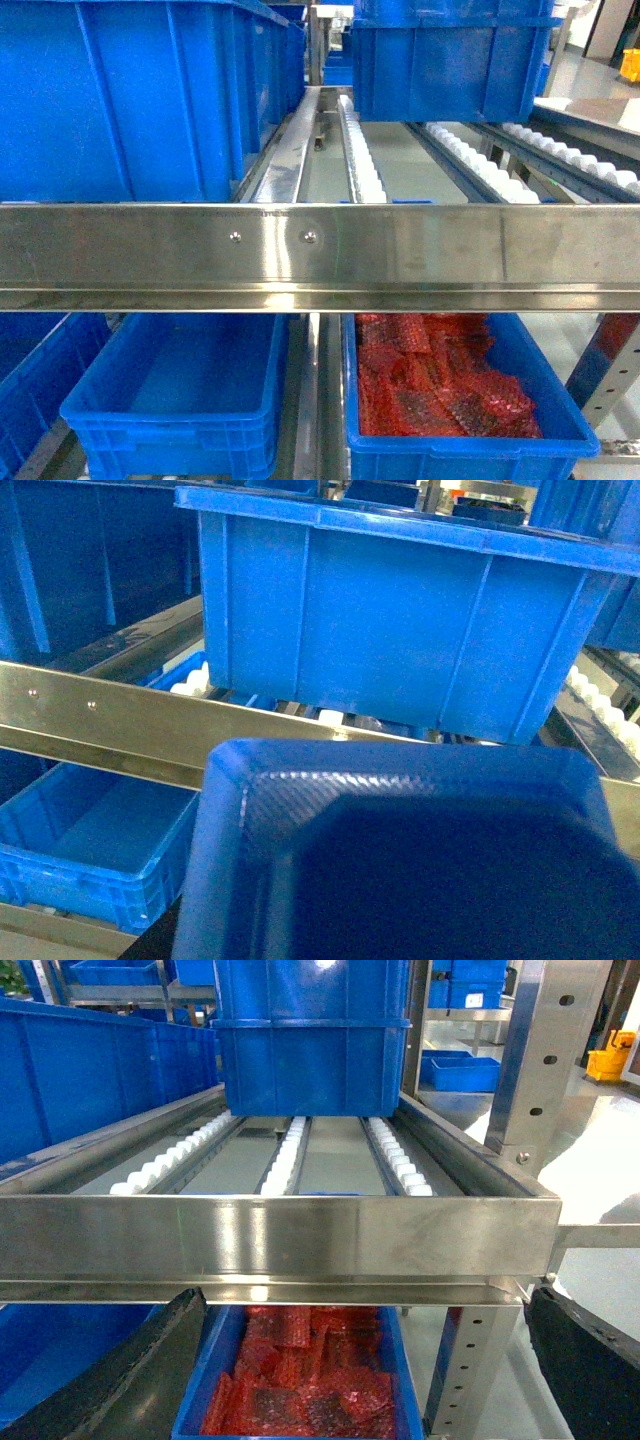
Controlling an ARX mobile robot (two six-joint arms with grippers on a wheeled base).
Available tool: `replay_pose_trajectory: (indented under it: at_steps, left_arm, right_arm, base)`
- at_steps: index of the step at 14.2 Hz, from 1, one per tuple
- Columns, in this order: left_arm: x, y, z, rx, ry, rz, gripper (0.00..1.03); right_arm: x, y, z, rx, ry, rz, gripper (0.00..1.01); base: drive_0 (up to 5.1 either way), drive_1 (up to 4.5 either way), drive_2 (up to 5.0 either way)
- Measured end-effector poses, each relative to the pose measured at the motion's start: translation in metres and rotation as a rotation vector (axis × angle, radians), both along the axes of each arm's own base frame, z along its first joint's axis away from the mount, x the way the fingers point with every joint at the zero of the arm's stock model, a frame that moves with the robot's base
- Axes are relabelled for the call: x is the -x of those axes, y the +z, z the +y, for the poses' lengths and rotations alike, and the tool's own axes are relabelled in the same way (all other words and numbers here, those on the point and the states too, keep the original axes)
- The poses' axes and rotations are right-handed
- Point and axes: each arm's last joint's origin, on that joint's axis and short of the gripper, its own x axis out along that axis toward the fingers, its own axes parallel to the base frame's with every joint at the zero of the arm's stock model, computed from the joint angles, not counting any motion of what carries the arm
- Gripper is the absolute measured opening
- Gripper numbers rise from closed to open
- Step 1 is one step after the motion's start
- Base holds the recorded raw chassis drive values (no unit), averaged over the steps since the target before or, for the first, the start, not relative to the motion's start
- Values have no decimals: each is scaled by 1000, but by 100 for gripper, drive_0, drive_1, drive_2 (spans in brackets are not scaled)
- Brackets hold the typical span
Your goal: Pick blue part to blue bin on bottom shelf
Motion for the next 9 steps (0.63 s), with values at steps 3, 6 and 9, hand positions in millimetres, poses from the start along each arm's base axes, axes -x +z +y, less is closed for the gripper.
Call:
replay_pose_trajectory:
  at_steps: [3, 6, 9]
  left_arm:
    - [0, 0, 0, 0, 0, 0, 43]
    - [0, 0, 0, 0, 0, 0, 43]
    - [0, 0, 0, 0, 0, 0, 43]
  right_arm:
    - [0, 0, 0, 0, 0, 0, 98]
    - [0, 0, 0, 0, 0, 0, 98]
    - [0, 0, 0, 0, 0, 0, 98]
  base:
    - [0, 0, 0]
    - [0, 0, 0]
    - [0, 0, 0]
